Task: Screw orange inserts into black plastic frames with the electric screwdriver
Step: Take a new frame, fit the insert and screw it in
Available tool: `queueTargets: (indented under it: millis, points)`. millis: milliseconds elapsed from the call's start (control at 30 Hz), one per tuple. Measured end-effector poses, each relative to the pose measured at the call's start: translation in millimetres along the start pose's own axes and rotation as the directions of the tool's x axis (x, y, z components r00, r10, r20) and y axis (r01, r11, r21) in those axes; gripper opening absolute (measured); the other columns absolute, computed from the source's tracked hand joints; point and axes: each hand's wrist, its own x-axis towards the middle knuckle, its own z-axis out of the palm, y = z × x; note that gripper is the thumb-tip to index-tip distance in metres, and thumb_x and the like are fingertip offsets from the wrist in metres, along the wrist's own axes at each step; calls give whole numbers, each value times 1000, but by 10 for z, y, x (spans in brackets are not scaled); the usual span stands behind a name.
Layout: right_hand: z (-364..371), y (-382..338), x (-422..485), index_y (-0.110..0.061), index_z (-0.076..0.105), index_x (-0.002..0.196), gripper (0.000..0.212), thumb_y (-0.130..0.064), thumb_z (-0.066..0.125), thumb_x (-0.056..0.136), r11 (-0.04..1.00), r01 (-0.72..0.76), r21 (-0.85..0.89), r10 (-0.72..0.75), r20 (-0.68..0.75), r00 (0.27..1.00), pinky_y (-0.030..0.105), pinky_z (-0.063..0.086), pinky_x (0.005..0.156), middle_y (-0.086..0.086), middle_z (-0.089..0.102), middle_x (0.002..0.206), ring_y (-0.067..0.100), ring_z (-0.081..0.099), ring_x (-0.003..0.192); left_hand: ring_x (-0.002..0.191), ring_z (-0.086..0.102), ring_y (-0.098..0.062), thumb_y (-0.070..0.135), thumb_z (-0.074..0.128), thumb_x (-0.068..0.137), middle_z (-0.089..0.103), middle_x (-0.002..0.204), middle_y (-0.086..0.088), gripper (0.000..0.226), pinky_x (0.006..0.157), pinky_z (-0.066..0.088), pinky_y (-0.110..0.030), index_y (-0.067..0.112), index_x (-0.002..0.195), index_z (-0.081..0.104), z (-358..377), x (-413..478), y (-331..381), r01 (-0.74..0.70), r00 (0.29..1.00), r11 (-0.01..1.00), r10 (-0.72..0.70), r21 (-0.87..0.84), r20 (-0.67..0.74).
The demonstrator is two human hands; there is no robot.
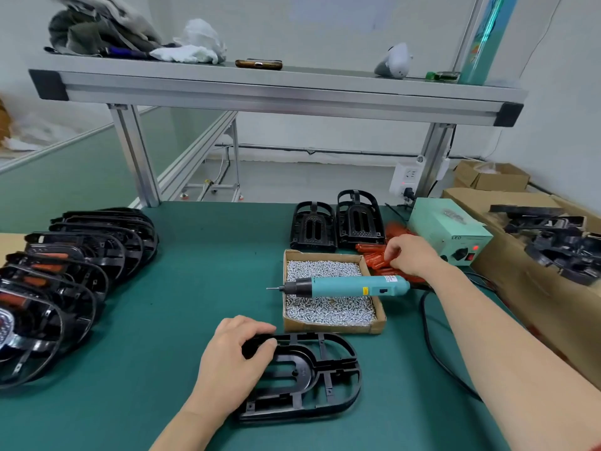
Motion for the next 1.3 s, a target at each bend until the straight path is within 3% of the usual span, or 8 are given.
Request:
queueTargets:
  millis: [167, 367, 667, 833, 933, 1100, 1300]
  points:
    - [-9, 68, -54, -32, 63, 74, 30, -6, 72, 87, 997, 73, -10, -73, -2, 997, 28, 45, 82, -13, 56, 90, 15, 58, 89, 105, 53, -1, 17, 75, 85, 66, 91, 21, 18, 83, 35, -5, 34, 90, 74, -5, -7, 7, -10, 1000, 1000, 10, -8, -8]
    - [-21, 130, -117, -28, 64, 78, 25, -6, 74, 86, 992, 102, 76, -100, -30, 995, 32, 50, 87, -11, 59, 95, 15, 60, 90, 104, 53, -1, 18, 74, 85, 67, 91, 21, 17, 83, 35, -6, 34, 91, 75, -9, -5, 9, -5, 1000, 1000, 5, -10, -4]
    - [-157, 84, -259, -26, 65, 81, 21, -8, 73, 88, 978, 126, 168, -113, -85, 990, 30, 46, 83, -9, 61, 96, 14, 58, 90, 105, 53, -1, 17, 73, 86, 67, 92, 21, 18, 84, 35, -6, 33, 93, 76, -12, -1, 4, -4, 1000, 1000, 4, -22, -8]
    - [-251, -45, -435, -25, 65, 84, 19, -8, 71, 89, 963, 203, 179, -173, -167, 971, 22, 41, 72, -4, 62, 99, 12, 59, 87, 105, 53, 0, 17, 74, 86, 67, 91, 22, 18, 84, 34, -4, 33, 94, 75, -6, -10, 0, 1, 1000, 999, -2, -42, -22]
    - [-255, -196, -606, -26, 64, 82, 23, -5, 70, 88, 928, 275, 252, -207, -264, 942, 16, 40, 70, -7, 61, 97, 7, 58, 82, 106, 53, -1, 22, 75, 86, 66, 90, 26, 15, 85, 35, -4, 35, 94, 74, -7, -9, 0, 6, 1000, 998, -8, -68, -29]
    - [-82, -559, -974, -21, 65, 82, 27, 5, 70, 82, 802, 476, 362, -317, -417, 852, 21, 47, 75, -11, 60, 101, 8, 59, 80, 107, 54, 2, 33, 78, 82, 66, 89, 26, 18, 86, 36, -6, 39, 98, 73, -13, -18, 19, 32, 999, 990, -38, -134, -38]
    - [240, -859, -1268, -18, 65, 85, 25, 6, 70, 85, 728, 605, 322, -409, -504, 761, 9, 41, 74, -12, 59, 107, 5, 58, 84, 110, 50, 3, 38, 81, 77, 64, 96, 17, 34, 88, 37, -9, 43, 108, 69, -17, -30, 24, 44, 997, 982, -54, -183, -49]
